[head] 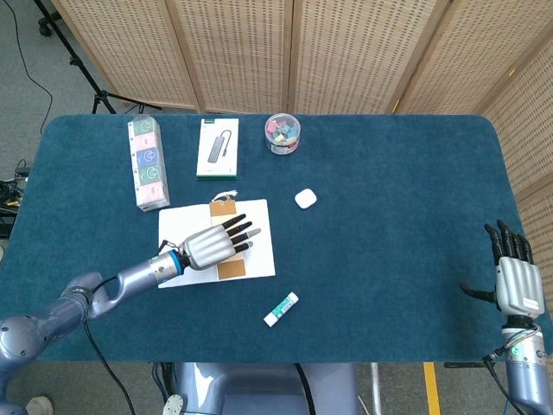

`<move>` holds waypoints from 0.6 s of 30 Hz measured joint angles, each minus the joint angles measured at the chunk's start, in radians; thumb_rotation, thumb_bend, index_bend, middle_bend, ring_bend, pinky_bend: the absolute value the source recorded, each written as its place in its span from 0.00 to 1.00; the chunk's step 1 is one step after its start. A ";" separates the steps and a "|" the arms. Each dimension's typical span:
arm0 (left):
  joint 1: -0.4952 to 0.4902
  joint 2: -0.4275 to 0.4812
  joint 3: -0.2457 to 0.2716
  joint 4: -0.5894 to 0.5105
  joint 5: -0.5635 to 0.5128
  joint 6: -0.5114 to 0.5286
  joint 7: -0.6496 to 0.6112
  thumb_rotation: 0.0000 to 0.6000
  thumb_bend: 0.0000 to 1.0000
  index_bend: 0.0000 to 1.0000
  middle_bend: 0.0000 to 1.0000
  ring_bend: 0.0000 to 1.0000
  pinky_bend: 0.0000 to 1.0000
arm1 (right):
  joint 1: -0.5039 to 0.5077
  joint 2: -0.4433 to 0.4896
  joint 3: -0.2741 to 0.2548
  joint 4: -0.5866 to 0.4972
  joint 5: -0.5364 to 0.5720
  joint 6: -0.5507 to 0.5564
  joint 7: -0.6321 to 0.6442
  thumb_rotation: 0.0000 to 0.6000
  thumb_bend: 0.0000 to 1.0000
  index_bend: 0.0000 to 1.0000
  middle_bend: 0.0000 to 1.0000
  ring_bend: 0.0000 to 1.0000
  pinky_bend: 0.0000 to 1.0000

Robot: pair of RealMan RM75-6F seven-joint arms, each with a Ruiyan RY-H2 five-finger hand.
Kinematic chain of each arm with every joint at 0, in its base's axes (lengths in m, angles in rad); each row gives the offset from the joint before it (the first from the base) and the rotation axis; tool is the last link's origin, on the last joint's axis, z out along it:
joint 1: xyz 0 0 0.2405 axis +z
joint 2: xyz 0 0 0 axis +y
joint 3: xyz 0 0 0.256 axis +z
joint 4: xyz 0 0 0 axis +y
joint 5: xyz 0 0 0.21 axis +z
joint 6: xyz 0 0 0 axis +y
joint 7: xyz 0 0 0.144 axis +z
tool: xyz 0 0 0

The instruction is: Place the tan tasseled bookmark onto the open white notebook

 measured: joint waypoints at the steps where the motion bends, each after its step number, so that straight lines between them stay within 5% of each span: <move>1: 0.000 0.006 -0.002 -0.006 -0.001 0.006 -0.002 1.00 0.16 0.19 0.00 0.00 0.01 | 0.000 0.000 0.000 0.000 0.000 -0.001 0.000 1.00 0.00 0.00 0.00 0.00 0.00; 10: 0.016 0.106 -0.019 -0.122 -0.013 0.074 -0.045 1.00 0.16 0.19 0.00 0.00 0.05 | 0.001 0.001 0.000 0.000 -0.001 -0.003 0.000 1.00 0.00 0.00 0.00 0.00 0.00; 18: 0.020 0.248 0.001 -0.403 -0.048 0.003 -0.095 1.00 0.16 0.19 0.00 0.00 0.09 | 0.005 -0.005 -0.004 0.001 -0.002 -0.009 -0.011 1.00 0.00 0.00 0.00 0.00 0.00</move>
